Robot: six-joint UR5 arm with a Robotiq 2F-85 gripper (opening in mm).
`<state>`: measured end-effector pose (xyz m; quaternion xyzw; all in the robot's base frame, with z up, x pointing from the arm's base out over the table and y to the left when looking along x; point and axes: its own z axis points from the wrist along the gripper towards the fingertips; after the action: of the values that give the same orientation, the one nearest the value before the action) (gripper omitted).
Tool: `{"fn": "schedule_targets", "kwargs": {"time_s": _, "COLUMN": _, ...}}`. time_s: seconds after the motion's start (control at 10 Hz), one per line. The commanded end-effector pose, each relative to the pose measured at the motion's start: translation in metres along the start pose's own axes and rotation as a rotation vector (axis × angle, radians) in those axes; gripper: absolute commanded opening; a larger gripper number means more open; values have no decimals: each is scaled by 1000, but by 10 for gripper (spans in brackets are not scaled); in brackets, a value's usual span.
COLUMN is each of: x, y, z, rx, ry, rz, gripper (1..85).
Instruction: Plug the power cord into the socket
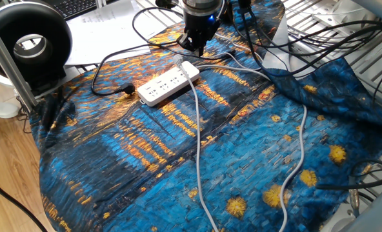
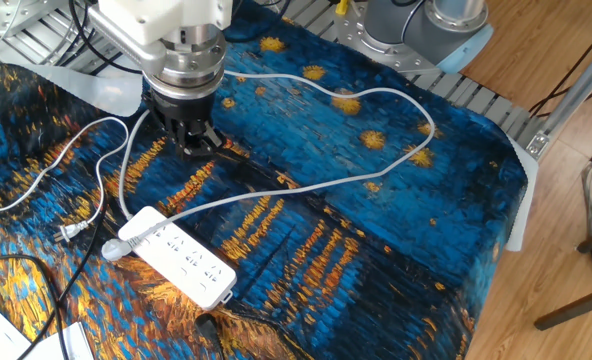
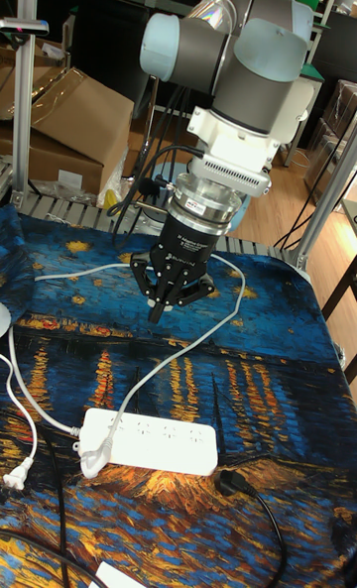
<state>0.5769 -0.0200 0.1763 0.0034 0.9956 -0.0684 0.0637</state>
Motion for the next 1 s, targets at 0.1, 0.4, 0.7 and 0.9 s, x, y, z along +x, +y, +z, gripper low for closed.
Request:
{"fn": "schedule_targets", "kwargs": {"time_s": 0.1, "x": 13, "y": -14, "z": -1, "rx": 50, "ry": 52, "rz": -68, "gripper": 13}}
{"fn": "schedule_targets", "kwargs": {"time_s": 0.4, "x": 8, "y": -10, "z": -1, "rx": 35, "ry": 33, "rz": -55, "gripper": 13}}
{"fn": "schedule_targets", "kwargs": {"time_s": 0.7, "x": 3, "y": -8, "z": 0, "rx": 29, "ry": 13, "rz": -47, "gripper": 13}}
{"fn": "schedule_targets", "kwargs": {"time_s": 0.9, "x": 5, "y": -10, "z": -1, "rx": 37, "ry": 20, "rz": -34, "gripper": 13}}
